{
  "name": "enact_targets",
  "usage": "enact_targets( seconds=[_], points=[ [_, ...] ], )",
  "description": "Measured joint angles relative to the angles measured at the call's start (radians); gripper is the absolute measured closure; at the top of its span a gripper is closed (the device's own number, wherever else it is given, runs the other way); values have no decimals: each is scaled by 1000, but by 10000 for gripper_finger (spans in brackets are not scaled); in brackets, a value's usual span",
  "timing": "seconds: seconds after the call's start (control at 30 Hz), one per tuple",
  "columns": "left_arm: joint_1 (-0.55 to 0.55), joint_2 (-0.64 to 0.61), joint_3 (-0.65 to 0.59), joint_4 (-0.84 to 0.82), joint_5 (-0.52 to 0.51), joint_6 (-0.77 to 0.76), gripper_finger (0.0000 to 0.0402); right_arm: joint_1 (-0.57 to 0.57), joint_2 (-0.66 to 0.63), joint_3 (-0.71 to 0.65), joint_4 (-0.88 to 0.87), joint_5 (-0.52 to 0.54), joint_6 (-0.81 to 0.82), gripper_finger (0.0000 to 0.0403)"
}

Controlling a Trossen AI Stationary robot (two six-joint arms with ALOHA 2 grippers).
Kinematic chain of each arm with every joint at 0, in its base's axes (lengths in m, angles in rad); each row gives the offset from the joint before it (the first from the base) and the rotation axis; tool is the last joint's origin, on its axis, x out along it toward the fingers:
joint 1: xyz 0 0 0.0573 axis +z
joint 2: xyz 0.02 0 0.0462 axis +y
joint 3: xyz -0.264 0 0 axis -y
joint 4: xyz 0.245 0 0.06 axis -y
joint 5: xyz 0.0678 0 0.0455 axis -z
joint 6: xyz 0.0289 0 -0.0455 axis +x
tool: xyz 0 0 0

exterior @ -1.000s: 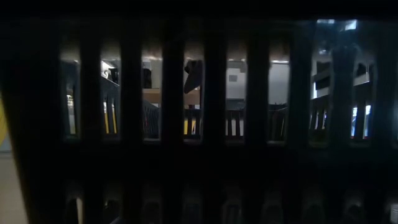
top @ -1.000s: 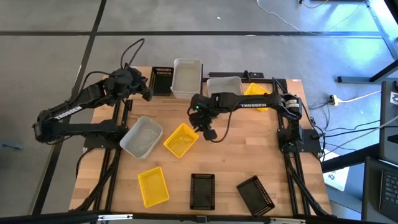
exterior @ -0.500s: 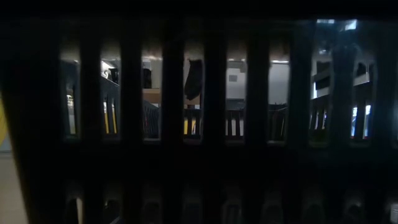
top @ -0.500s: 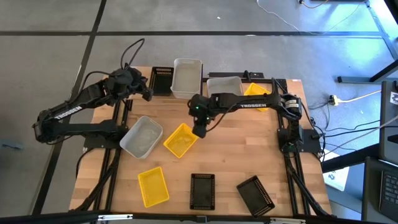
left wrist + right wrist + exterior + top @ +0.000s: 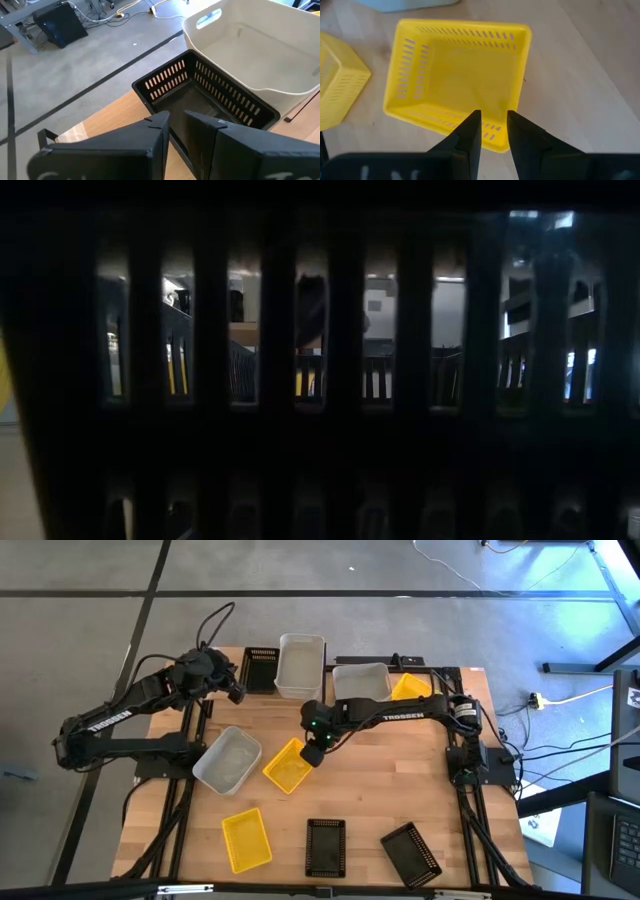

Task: Stack baskets on shelf by color
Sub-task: Put the middle yellow bin on the shelf

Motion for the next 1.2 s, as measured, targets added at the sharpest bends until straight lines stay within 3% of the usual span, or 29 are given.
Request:
enact_targets(
  seconds=[0.73, 1.2],
  points=[
    [0, 0, 0, -1, 1, 0, 357, 3, 64, 0, 0, 86, -48, 311],
    [0, 0, 0, 0, 0, 0, 355, 3, 87, 0, 4, 60, -52, 311]
  ],
)
